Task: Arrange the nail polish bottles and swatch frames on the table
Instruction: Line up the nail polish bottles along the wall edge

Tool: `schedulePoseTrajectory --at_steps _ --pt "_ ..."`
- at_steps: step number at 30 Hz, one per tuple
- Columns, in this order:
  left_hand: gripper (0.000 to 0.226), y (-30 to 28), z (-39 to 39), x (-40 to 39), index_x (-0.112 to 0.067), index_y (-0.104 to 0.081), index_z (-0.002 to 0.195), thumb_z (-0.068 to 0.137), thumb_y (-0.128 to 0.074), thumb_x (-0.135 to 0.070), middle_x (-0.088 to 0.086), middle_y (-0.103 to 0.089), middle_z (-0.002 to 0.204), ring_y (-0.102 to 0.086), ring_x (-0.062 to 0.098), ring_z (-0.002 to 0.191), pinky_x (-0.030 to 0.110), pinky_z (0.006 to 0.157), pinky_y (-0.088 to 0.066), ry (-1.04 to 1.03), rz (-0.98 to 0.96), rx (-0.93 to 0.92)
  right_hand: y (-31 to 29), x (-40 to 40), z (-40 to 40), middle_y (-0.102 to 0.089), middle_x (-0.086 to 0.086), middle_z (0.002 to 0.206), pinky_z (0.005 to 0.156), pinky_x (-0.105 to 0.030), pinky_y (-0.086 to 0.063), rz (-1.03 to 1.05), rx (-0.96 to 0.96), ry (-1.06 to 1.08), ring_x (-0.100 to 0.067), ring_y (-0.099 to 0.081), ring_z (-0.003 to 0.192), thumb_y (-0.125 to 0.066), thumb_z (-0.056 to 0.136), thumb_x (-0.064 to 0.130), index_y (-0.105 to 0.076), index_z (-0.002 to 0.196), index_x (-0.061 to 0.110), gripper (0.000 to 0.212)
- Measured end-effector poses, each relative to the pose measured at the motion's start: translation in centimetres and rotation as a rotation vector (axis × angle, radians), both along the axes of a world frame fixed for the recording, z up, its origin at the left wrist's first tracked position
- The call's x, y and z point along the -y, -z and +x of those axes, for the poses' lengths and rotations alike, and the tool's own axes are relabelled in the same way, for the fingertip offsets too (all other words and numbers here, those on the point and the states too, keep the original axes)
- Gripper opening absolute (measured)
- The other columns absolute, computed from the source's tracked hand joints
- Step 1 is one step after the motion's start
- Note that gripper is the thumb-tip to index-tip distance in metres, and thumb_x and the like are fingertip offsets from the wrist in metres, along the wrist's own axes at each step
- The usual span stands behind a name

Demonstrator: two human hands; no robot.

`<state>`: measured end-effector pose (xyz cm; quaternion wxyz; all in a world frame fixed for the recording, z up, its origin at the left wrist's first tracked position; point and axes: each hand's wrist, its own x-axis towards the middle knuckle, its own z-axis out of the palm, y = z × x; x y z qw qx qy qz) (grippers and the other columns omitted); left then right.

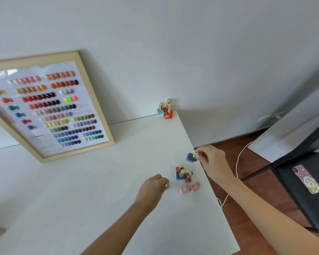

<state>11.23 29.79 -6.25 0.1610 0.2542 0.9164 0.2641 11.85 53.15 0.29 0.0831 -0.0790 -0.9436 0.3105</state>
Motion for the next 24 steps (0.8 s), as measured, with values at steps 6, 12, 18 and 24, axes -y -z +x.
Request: schedulePoseTrajectory --at_steps 6,12,18,24 --pt "0.02 -0.3 -0.1 2.9 -0.017 -0.069 0.11 0.095 -0.055 -0.018 0.0 -0.066 0.105 -0.063 0.021 0.091 0.03 0.082 -0.051 -0.09 0.02 -0.016 -1.9 2.9 1.4 -0.069 0.002 0.083 0.072 -0.012 -0.048 -0.169 -0.036 -0.118 -0.008 -0.063 0.074 -0.07 0.08 0.004 -0.07 0.093 0.013 0.015" --pt "0.019 -0.6 0.0 4.2 -0.015 -0.07 0.108 0.094 -0.057 -0.015 0.0 -0.067 0.102 -0.064 0.021 0.088 0.03 0.08 -0.051 -0.129 0.043 -0.022 0.6 3.9 2.2 -0.067 0.002 0.095 0.082 -0.027 -0.044 -0.018 0.227 -0.273 -0.016 -0.053 0.092 -0.058 0.087 0.008 -0.069 0.099 0.017 0.018" --pt "0.02 -0.6 0.2 4.4 -0.016 -0.069 0.109 0.095 -0.056 -0.014 0.0 -0.066 0.103 -0.064 0.02 0.089 0.029 0.079 -0.051 -0.133 0.051 -0.007 2.8 4.0 1.9 -0.064 0.0 0.095 0.074 -0.031 -0.048 0.14 0.344 -0.288 -0.018 -0.047 0.09 -0.06 0.083 0.004 -0.067 0.103 0.017 0.024" --pt "0.02 -0.6 0.3 4.3 -0.016 -0.069 0.109 0.094 -0.056 -0.014 0.0 -0.066 0.103 -0.063 0.02 0.088 0.03 0.078 -0.051 -0.125 0.05 -0.008 3.7 3.9 1.6 -0.056 -0.001 0.1 0.062 -0.027 -0.05 0.146 0.378 -0.317 -0.02 -0.051 0.093 -0.061 0.08 -0.002 -0.067 0.103 0.012 0.027"
